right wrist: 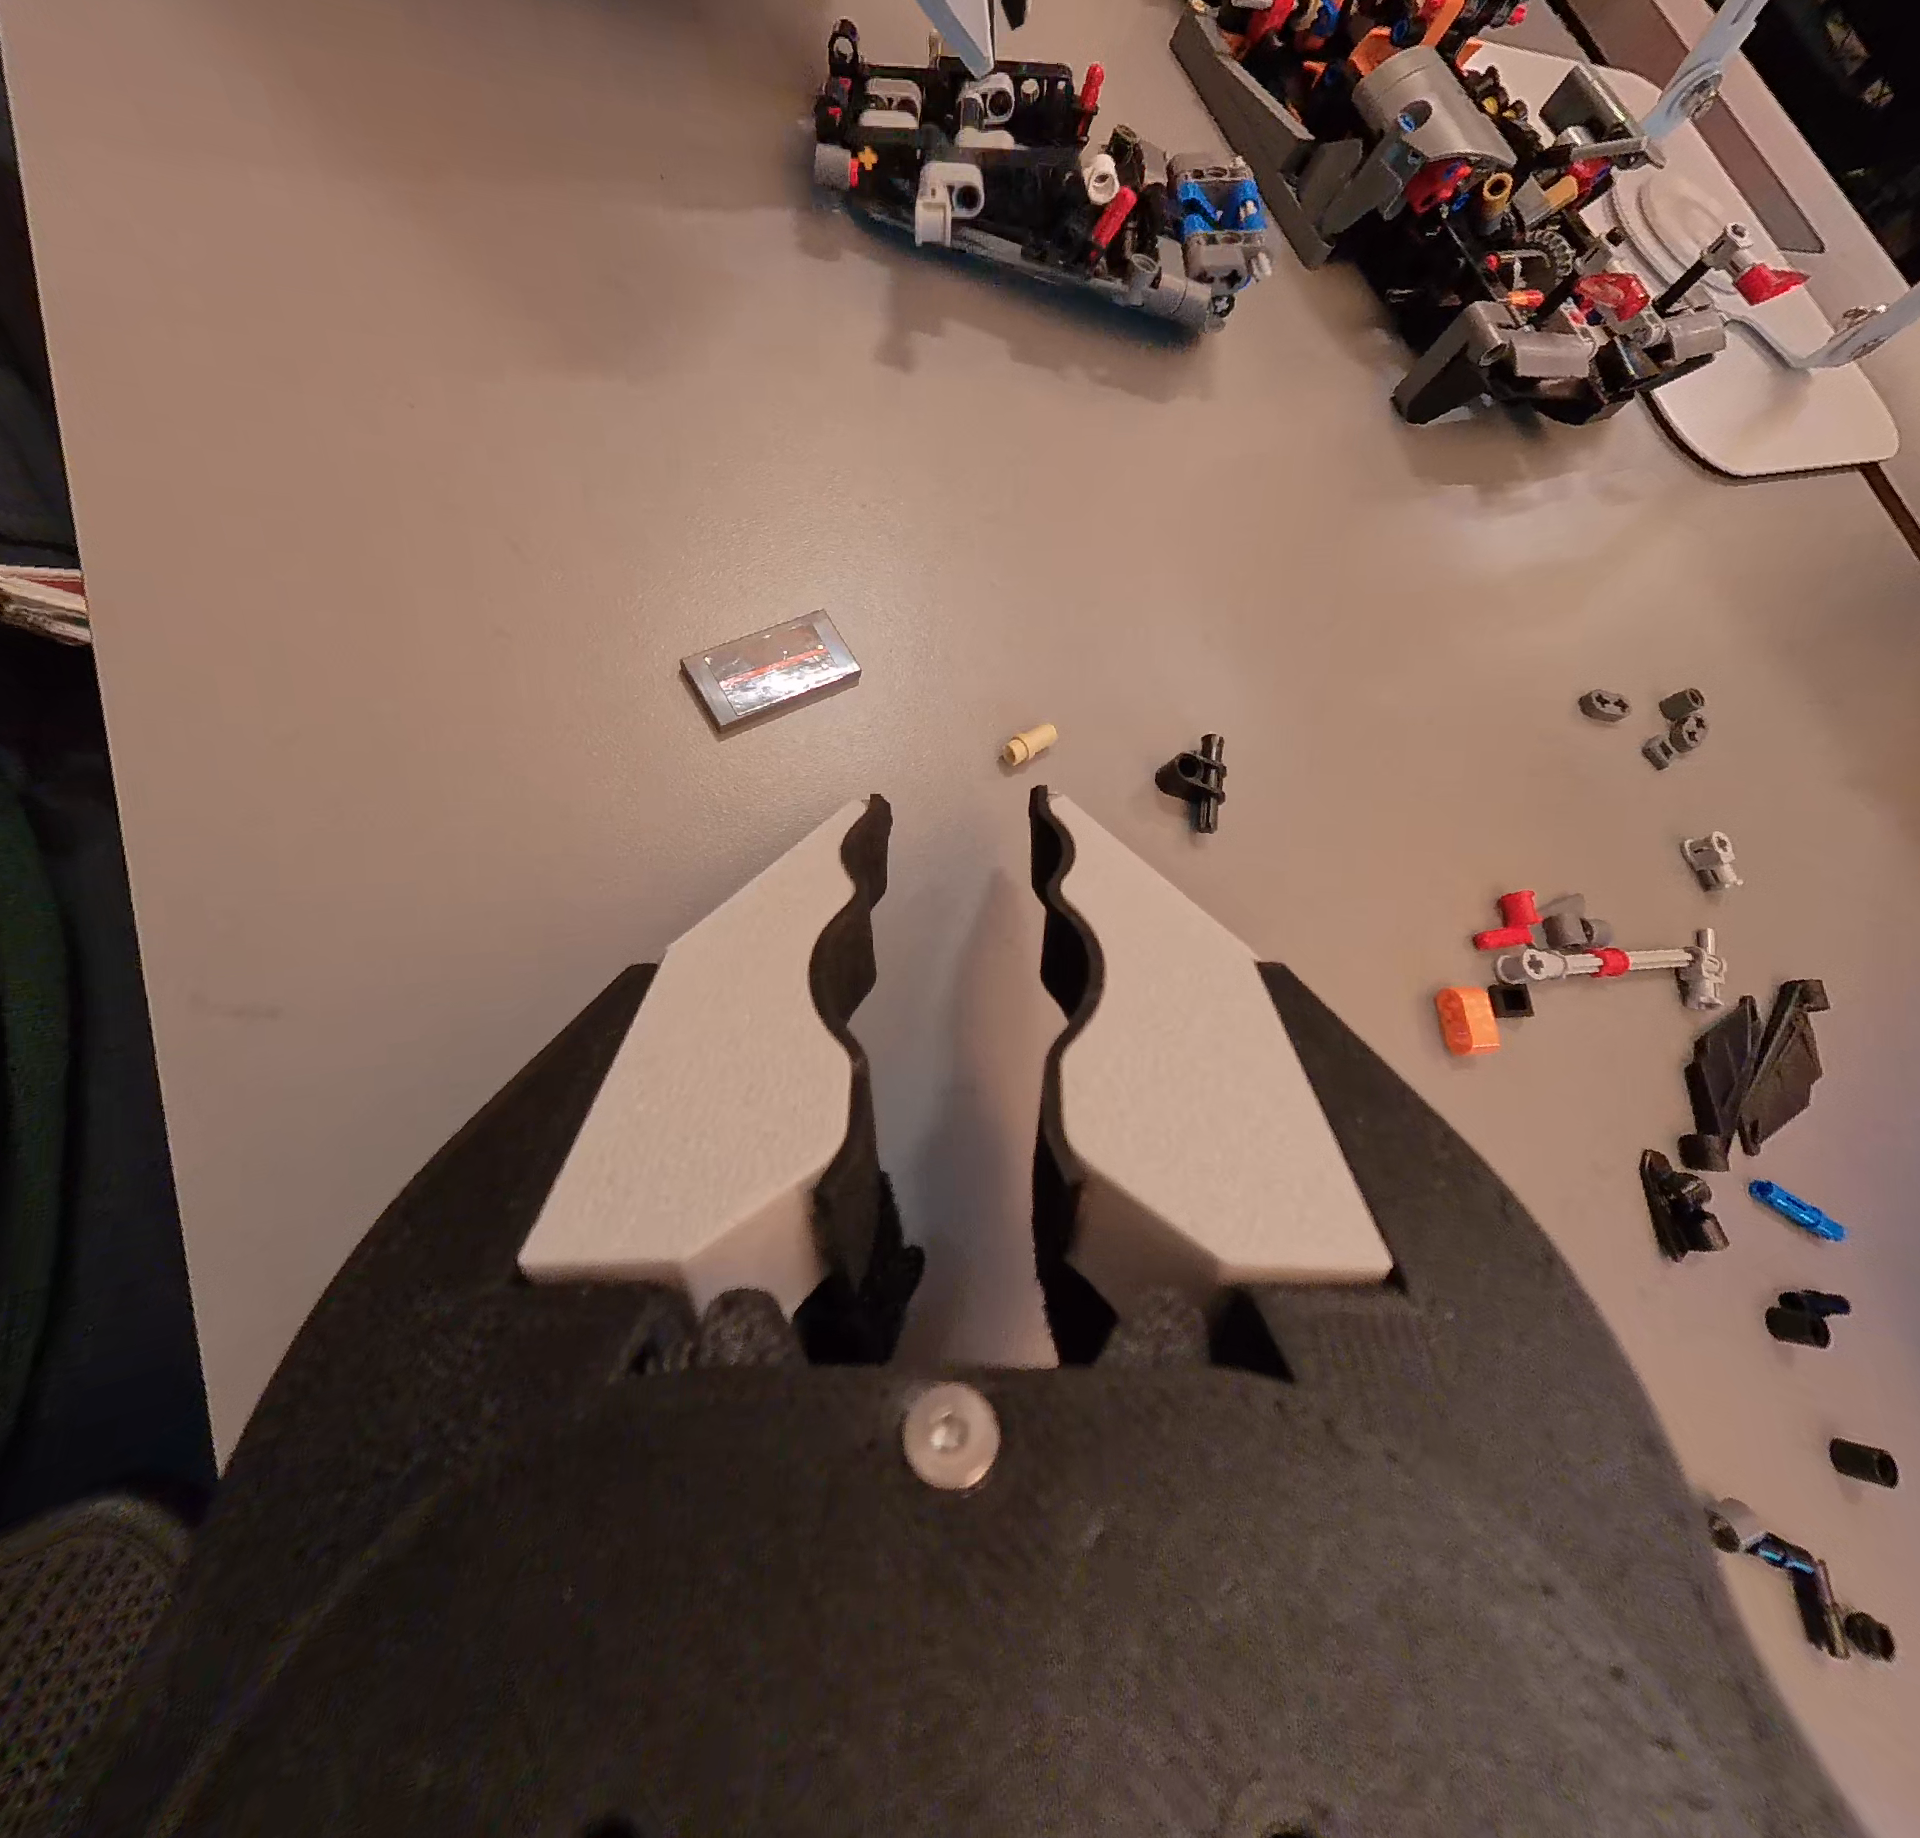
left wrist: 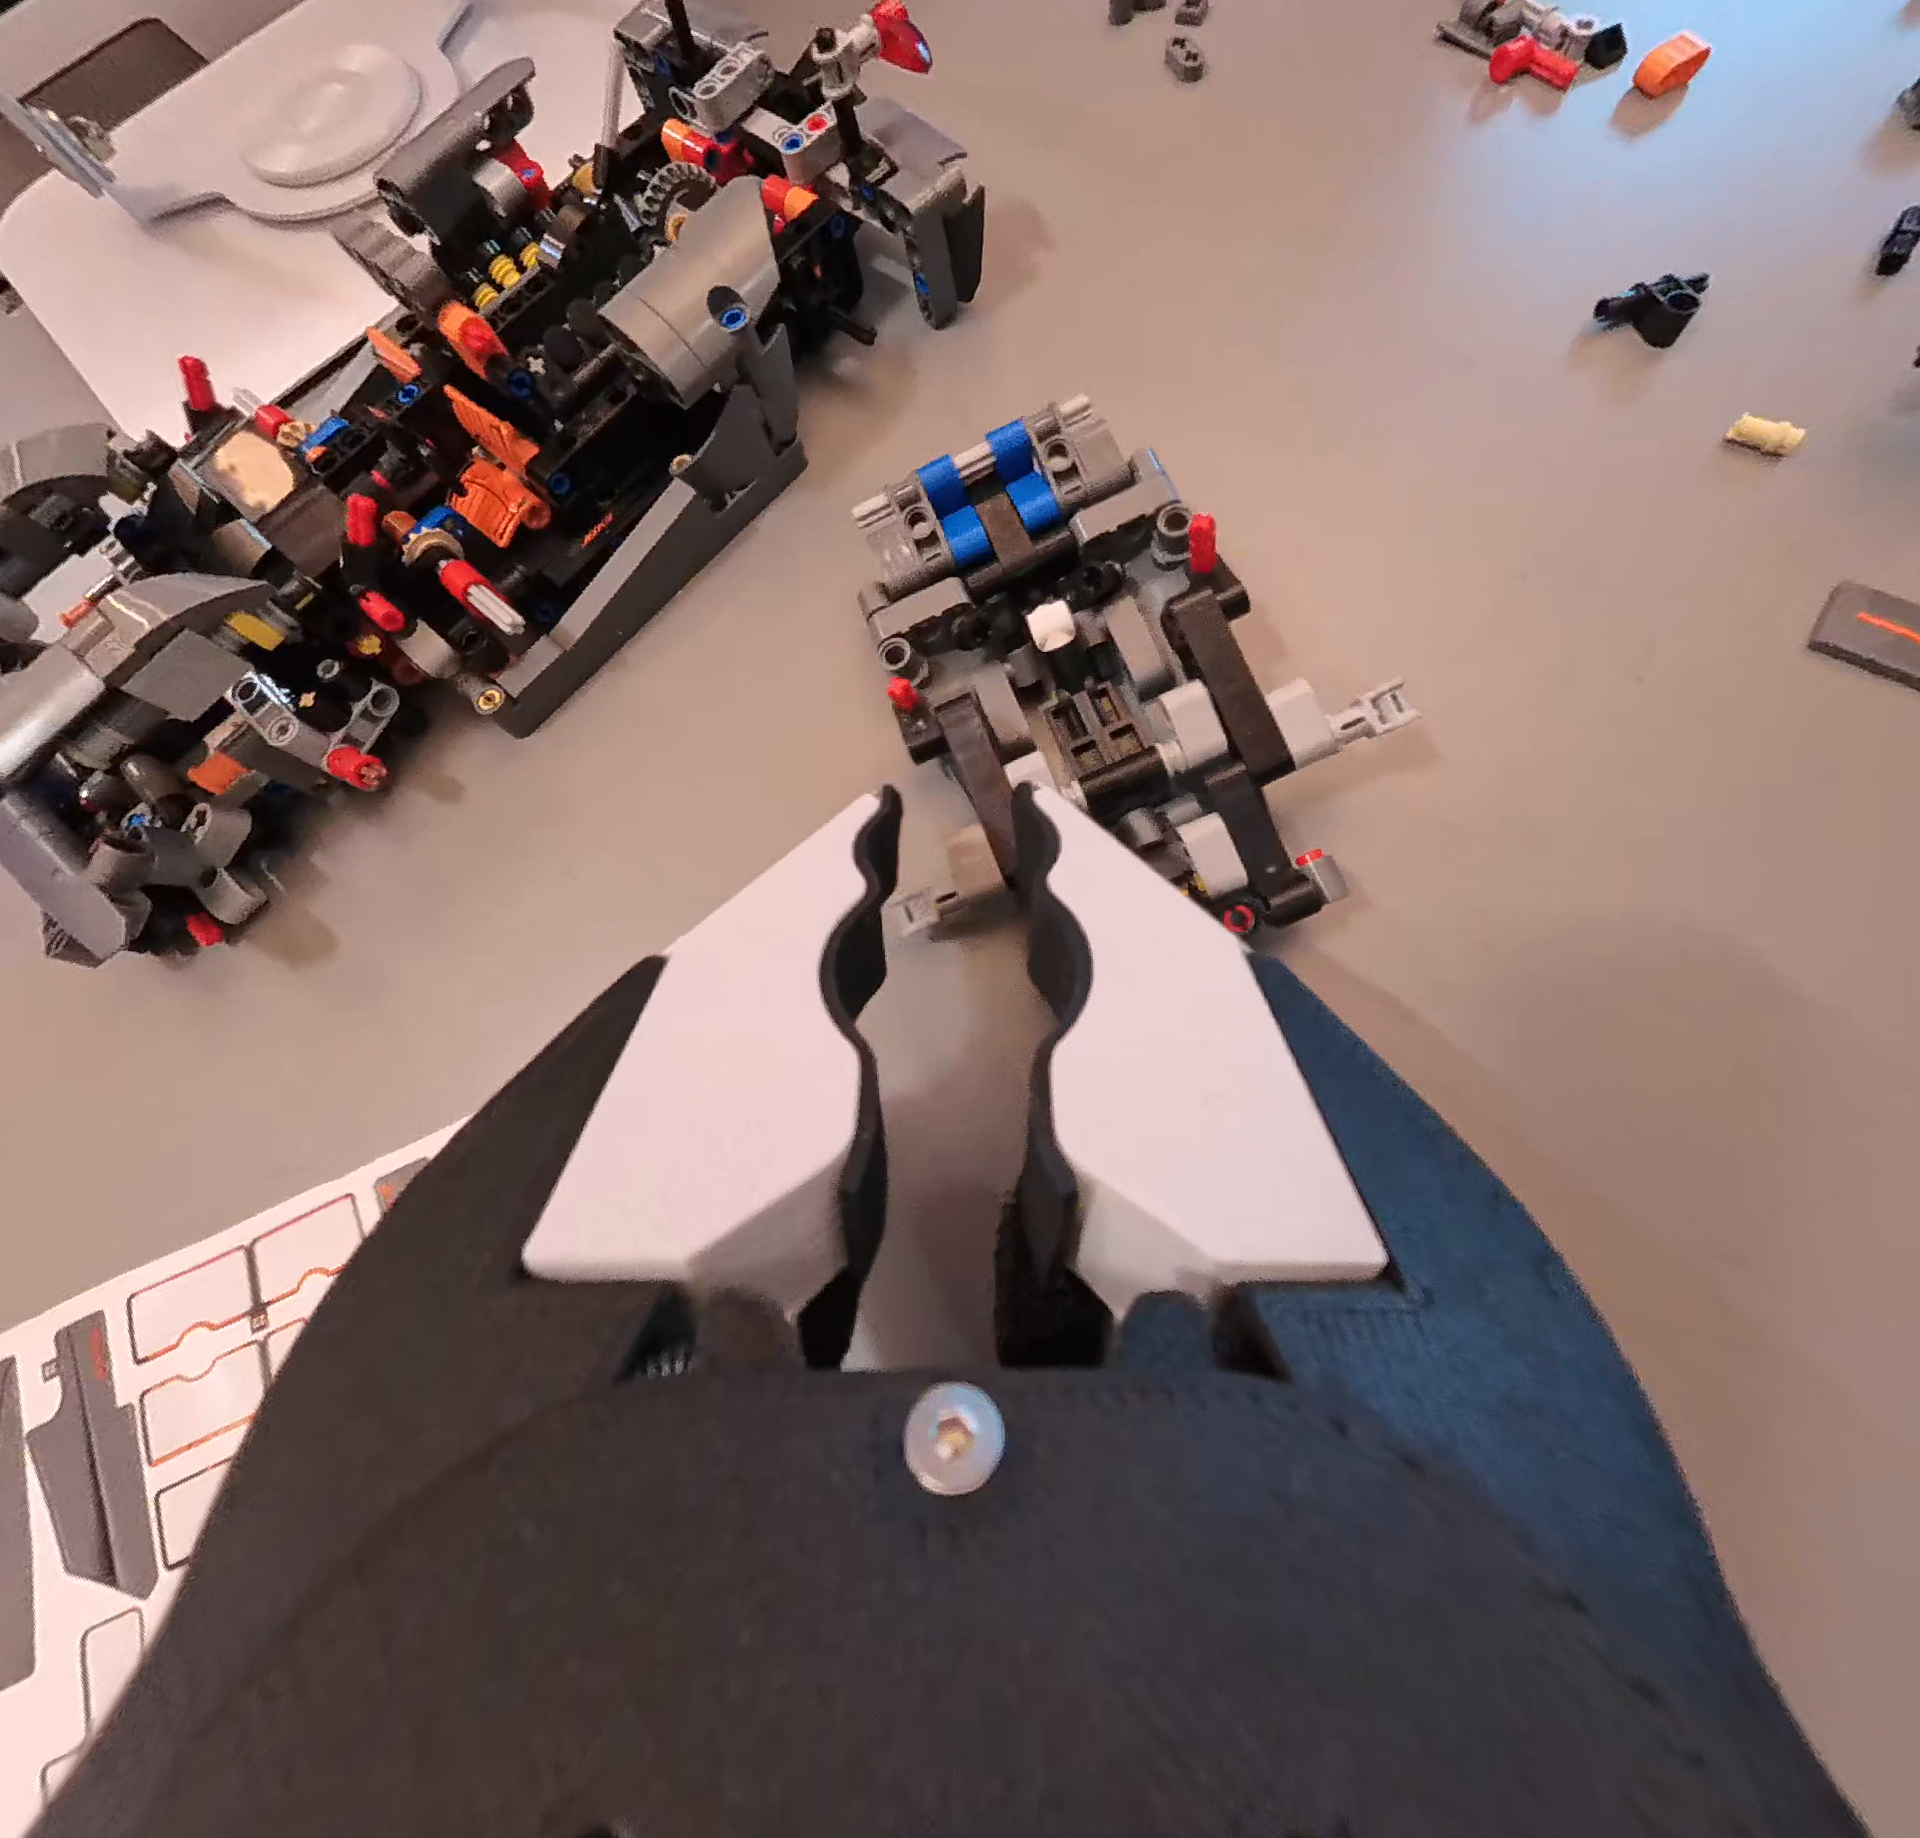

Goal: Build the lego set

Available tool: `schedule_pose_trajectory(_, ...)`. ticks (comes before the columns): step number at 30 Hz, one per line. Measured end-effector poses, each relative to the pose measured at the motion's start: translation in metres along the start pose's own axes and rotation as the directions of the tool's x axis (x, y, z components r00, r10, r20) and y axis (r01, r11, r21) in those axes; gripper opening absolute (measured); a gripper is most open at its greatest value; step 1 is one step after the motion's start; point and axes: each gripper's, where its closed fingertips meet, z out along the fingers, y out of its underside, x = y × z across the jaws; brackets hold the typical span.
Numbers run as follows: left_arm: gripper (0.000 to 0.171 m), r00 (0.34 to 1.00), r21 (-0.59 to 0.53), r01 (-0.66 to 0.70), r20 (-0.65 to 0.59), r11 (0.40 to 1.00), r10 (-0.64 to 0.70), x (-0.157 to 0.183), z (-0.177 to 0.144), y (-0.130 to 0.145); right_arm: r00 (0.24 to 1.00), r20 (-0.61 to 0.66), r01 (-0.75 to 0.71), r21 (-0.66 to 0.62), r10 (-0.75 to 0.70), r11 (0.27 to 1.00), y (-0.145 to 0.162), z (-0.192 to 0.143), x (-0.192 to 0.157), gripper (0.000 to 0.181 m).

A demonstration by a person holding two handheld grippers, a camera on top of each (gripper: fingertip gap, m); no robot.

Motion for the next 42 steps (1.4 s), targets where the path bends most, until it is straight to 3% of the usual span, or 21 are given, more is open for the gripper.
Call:
schedule_pose_trajectory(9, 0.014, 1.000, -0.009, -0.004, -0.022, 1.000, 0.004, 0.005, 0.004, -0.001, 1.000, 0.000, 0.001, 0.000, -0.001, 1.000, 0.000, 0.000, 0.000, 0.025)
schedule_pose_trajectory(27, 0.024, 1.000, 0.002, -0.020, 0.004, 1.000, 0.020, -0.004, -0.003, -0.002, 1.000, -0.010, -0.007, 0.018, 0.007, 1.000, -0.002, -0.002, 0.002, 0.025)
schedule_pose_trajectory(32, 0.024, 1.000, 0.040, -0.019, 0.012, 0.999, 0.019, -0.019, -0.018, -0.008, 0.999, -0.025, -0.034, 0.098, 0.037, 0.995, -0.018, -0.007, 0.009, 0.025)
schedule_pose_trajectory(35, 0.025, 1.000, 0.043, -0.026, 0.006, 0.999, 0.026, -0.028, -0.021, -0.008, 0.995, -0.037, -0.092, 0.104, 0.096, 0.990, -0.043, -0.002, 0.023, 0.028)
schedule_pose_trajectory(42, 0.025, 0.995, 0.058, -0.085, -0.054, 0.995, 0.088, -0.027, -0.008, -0.018, 0.926, 0.129, -0.365, 0.055, 0.356, 0.930, -0.087, 0.057, 0.051, 0.052)
